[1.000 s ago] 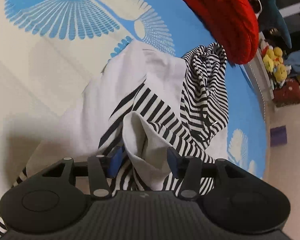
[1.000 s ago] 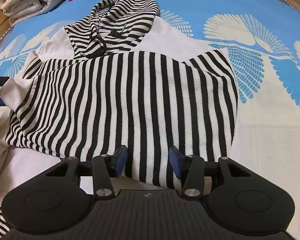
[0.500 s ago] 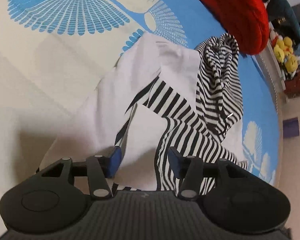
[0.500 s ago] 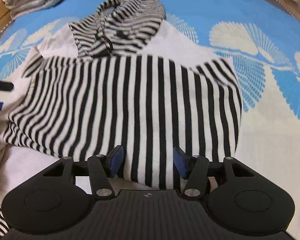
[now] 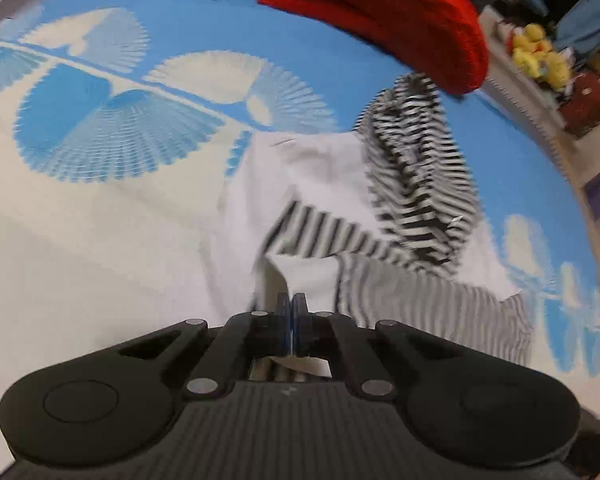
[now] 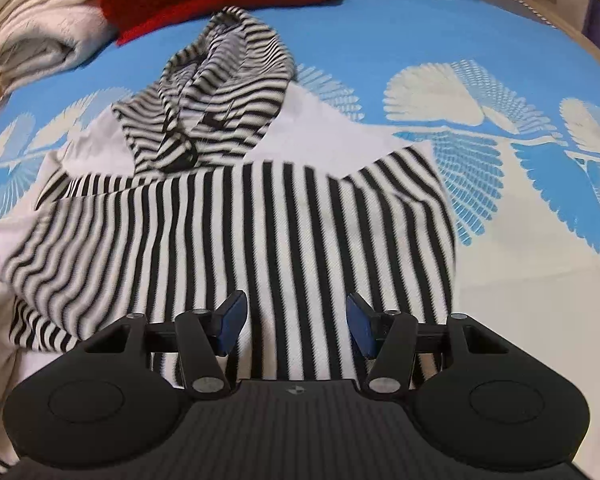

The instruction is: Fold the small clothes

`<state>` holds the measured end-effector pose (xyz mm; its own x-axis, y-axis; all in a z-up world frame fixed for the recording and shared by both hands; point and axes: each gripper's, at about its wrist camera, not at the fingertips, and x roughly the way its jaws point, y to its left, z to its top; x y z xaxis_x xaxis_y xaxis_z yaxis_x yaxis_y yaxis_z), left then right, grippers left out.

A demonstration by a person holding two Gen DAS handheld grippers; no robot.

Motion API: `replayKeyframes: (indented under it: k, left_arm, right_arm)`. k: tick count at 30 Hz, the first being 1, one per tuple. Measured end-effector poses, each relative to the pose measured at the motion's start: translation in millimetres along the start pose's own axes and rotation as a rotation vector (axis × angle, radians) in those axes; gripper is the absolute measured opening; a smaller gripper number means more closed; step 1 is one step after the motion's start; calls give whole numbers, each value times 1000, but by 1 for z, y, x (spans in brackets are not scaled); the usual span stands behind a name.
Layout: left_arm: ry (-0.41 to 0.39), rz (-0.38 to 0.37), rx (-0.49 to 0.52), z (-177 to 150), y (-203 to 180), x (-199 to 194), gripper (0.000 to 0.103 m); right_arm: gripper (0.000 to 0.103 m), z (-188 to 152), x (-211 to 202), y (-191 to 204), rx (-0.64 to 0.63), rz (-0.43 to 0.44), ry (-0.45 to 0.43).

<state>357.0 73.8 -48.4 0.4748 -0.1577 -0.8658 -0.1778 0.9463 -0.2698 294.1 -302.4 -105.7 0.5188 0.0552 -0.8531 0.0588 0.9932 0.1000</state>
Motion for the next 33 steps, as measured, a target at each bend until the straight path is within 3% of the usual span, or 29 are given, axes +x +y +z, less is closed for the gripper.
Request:
replayKeyframes:
  k: [4,6,9,10,14,17,20,22,24,28,33]
  left_arm:
    - [110,71,-26,-4,7,29,1]
    - [45,100,6,-4,2,20,2]
    - [-51,27,75,-4,-13,5,6]
    - [-49,7,112,-6,-17,9,6]
    - [221,-2,68,-25,-10,64,6]
    - [156,17,114,-22,-20,51,11]
    - [86,14,158,-22,-28,42,35]
    - [152,33,135,-27,-26,54,36]
    - [161,37,119,-29,-27,56,36]
    - [74,32,130,-24,-39,36,37]
    - [-42,29,130,-23,-52,13,49]
  right_arm:
    - [57,-4,16,-15,60,-65,86]
    - [57,-1,14,-19,84,-75,84]
    - [57,4,3,-18,106,-33,27]
    - [57,3,3,-16,94,-29,27]
    - [57,-3,18,-19,88,-61,87]
    - [57,2,6,-14,87,-46,43]
    - [58,2,7,-15,69,-43,46]
    - [58,-4,17,-20,73,-53,102]
    - [58,-3,13,-18,58,-67,89]
    - [58,2,-7,-16,79,-30,30]
    - [58,0,-24,-17,78,-49,-18]
